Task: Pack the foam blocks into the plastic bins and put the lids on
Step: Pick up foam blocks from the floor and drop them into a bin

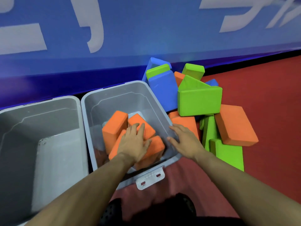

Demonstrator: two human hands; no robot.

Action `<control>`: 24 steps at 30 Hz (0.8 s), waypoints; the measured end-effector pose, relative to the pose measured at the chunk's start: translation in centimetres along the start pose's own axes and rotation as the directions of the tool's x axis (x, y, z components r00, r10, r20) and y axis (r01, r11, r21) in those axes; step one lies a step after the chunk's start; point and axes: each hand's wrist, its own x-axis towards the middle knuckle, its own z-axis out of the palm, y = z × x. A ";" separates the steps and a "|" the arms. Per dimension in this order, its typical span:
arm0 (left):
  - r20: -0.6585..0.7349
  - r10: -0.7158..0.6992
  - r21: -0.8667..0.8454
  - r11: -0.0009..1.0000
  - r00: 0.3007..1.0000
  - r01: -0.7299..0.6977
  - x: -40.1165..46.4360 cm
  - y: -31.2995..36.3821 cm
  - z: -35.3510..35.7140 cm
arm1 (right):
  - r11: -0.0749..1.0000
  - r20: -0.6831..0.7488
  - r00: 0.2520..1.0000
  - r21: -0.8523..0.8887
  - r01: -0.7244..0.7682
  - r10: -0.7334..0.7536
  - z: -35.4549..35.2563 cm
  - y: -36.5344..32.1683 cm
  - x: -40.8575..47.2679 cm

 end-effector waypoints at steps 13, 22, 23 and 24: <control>0.029 0.105 -0.284 0.954 0.994 -0.093 2.7 13.9 6.1 | 0.709 -0.189 0.692 0.326 -0.625 0.697 -2.9 15.5 -7.1; 0.087 0.066 -0.455 0.890 0.994 -0.019 3.1 19.5 9.7 | 0.084 0.086 0.298 0.853 -0.515 0.951 -3.7 22.6 -5.2; 0.087 0.070 -0.460 0.888 0.994 -0.022 3.1 19.5 9.9 | 0.029 0.129 0.278 0.866 -0.499 0.952 -3.2 23.5 -4.7; 0.088 0.064 -0.466 0.885 0.994 -0.016 3.3 19.4 10.1 | -0.018 0.162 0.265 0.880 -0.474 0.951 -2.5 24.4 -4.3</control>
